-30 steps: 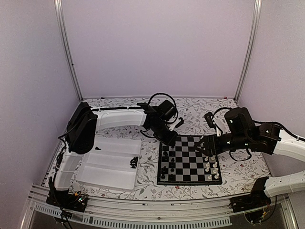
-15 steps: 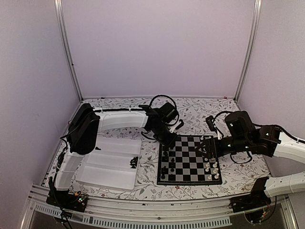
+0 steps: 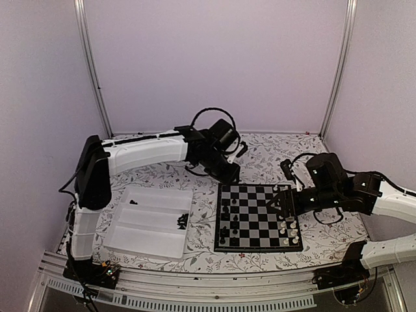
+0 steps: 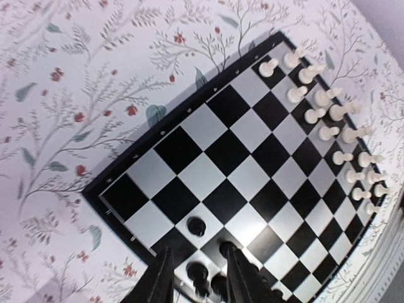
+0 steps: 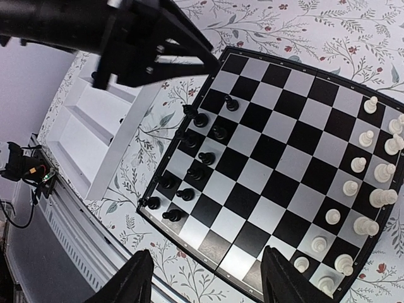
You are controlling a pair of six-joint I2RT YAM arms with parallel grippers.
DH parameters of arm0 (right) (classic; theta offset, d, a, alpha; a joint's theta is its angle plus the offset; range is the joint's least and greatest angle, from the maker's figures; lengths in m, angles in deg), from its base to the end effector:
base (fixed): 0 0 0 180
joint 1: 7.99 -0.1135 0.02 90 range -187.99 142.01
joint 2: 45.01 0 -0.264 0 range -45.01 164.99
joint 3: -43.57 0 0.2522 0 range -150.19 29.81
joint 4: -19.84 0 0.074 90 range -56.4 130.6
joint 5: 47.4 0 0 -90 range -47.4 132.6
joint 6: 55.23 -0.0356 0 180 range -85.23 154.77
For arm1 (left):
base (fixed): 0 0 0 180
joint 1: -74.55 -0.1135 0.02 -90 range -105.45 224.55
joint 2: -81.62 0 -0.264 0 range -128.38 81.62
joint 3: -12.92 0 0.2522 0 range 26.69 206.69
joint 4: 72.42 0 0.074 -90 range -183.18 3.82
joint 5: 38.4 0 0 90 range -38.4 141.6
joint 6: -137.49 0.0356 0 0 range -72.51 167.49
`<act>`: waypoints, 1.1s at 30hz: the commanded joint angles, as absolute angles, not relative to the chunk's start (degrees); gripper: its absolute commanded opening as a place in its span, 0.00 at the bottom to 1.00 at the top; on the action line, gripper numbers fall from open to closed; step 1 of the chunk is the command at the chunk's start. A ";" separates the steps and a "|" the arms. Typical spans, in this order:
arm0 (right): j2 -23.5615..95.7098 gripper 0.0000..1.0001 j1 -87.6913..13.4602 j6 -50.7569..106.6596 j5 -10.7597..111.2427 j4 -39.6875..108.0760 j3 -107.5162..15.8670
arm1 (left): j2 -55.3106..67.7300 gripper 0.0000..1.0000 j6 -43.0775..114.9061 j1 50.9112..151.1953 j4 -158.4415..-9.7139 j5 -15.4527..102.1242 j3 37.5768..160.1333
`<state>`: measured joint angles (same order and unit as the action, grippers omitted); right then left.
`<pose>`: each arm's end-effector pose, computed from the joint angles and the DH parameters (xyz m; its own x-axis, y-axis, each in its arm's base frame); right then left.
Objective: Set up the chess pieces on the board
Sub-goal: Pick up the chess piece from the storage box.
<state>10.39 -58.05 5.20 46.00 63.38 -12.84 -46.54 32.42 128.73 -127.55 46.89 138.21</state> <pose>0.1287 0.1570 0.2612 -0.7690 -0.1511 -0.6212 -0.4759 0.7840 0.3985 0.2862 -0.4015 0.2156 -0.6960 0.5215 -0.4936 0.6759 0.7079 -0.2050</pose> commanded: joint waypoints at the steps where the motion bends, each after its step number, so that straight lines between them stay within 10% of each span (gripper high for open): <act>1: 11.68 0.61 -57.78 5.88 46.15 60.65 -12.53 | -30.92 0.32 30.53 126.07 -130.06 55.43 132.45; 14: 18.12 0.61 -57.68 8.22 49.05 56.67 -14.53 | -4.34 0.34 29.23 99.43 -135.40 57.69 94.04; 33: 19.80 0.61 -57.68 6.20 51.21 56.10 -14.11 | -14.27 0.30 37.78 89.99 -133.71 50.93 88.96</act>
